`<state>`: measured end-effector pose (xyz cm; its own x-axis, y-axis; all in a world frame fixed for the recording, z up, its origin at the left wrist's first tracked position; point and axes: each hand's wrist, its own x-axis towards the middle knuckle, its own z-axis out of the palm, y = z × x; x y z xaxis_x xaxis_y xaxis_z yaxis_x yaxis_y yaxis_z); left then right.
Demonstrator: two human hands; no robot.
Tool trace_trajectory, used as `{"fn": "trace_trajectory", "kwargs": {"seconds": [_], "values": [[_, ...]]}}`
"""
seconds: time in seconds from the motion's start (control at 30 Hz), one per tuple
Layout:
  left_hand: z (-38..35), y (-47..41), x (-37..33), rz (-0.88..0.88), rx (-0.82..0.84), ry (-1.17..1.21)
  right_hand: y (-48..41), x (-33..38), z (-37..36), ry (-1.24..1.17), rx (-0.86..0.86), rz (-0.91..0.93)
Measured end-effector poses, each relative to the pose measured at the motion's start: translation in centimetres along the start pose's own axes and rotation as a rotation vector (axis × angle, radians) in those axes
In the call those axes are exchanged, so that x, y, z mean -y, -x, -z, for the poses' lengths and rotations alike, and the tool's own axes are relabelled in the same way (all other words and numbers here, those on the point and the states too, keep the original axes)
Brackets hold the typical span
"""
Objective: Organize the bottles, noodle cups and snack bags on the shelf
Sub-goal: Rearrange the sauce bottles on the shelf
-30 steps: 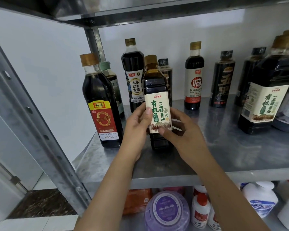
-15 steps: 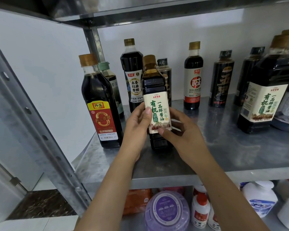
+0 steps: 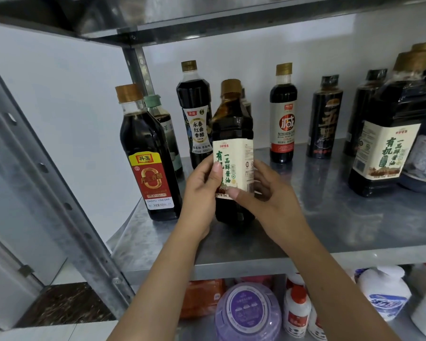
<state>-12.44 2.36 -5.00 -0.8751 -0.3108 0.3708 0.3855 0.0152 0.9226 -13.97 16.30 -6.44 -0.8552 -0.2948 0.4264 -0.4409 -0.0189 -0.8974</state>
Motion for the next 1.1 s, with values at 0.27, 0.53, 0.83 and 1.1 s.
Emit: {"fn": "trace_trajectory", "kwargs": {"seconds": [0.27, 0.53, 0.83, 1.1], "values": [[0.4, -0.2, 0.3, 0.155, 0.004, 0.043, 0.3, -0.1, -0.2, 0.127, 0.066, 0.026], [0.3, -0.3, 0.3, 0.168, 0.001, 0.047, 0.4, 0.0, -0.1, 0.112, 0.048, 0.016], [0.4, -0.1, 0.2, 0.139, 0.006, 0.047, 0.3, 0.2, 0.0, 0.11, 0.031, 0.011], [0.4, 0.8, -1.3, -0.05, -0.112, -0.018, -1.4, 1.9, -0.5, 0.318, -0.02, -0.019]]}}
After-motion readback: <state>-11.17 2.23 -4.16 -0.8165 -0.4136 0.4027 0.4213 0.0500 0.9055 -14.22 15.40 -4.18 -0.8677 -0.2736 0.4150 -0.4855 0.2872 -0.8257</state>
